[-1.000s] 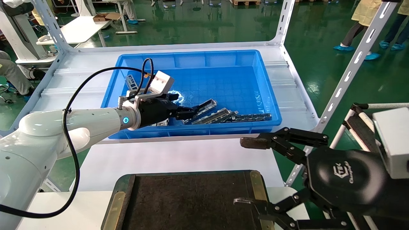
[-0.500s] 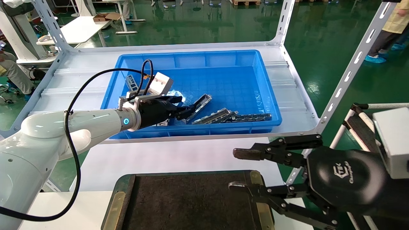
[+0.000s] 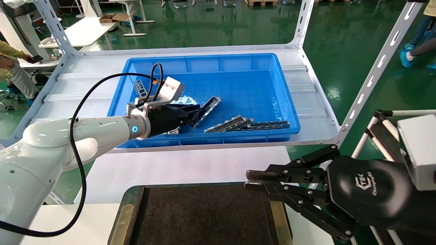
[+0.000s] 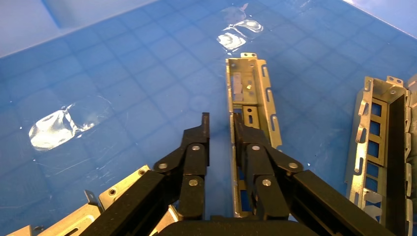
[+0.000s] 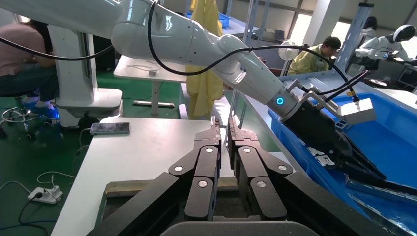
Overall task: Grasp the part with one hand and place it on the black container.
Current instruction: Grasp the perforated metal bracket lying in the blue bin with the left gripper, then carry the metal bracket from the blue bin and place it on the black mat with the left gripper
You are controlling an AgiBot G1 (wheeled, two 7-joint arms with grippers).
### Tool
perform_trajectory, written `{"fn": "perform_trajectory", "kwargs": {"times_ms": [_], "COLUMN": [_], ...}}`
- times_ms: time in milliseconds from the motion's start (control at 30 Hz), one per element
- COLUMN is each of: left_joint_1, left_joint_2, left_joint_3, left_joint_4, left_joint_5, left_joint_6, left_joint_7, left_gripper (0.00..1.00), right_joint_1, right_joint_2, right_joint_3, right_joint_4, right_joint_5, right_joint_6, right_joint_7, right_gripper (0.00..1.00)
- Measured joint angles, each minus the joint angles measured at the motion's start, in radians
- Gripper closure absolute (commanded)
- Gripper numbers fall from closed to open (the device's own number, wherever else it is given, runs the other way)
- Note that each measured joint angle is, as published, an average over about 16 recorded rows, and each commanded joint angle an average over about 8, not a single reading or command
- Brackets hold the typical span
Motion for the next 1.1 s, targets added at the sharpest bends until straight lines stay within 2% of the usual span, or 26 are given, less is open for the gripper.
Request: {"fn": "perform_trajectory", "kwargs": {"times_ms": [267,467,833,1100], "left_joint_1": [-0.012,-0.035,-0.067,-0.039], "left_joint_2": [-0.007,-0.030,-0.130,-0.196], "left_joint_3": [0.008,0.002,-0.036,-0.054], "left_joint_4": [-0.005,-0.012,-0.045,-0.070], "left_joint_5": [-0.016,-0.040,-0.121,-0.166], "left_joint_6": [0.022,0.097,0.456,0.694], "left_joint_7": [0.010,0.032,0.103,0.137], "left_gripper": [1.00,1.00,1.00,1.00], "right_joint_1": [0.000,0.000,0.000,0.000], "right_joint_2": [0.000,0.000,0.001,0.001], "right_joint_3": [0.000,-0.001,-0.002,-0.002], "right_joint_4": [0.000,0.000,0.000,0.000], "right_joint_5": [0.000,0.001,0.001,0.001], "right_joint_6": [0.000,0.000,0.001,0.001], "right_joint_7": [0.000,0.000,-0.001,-0.001], "right_gripper": [1.00,1.00,1.00,1.00]}}
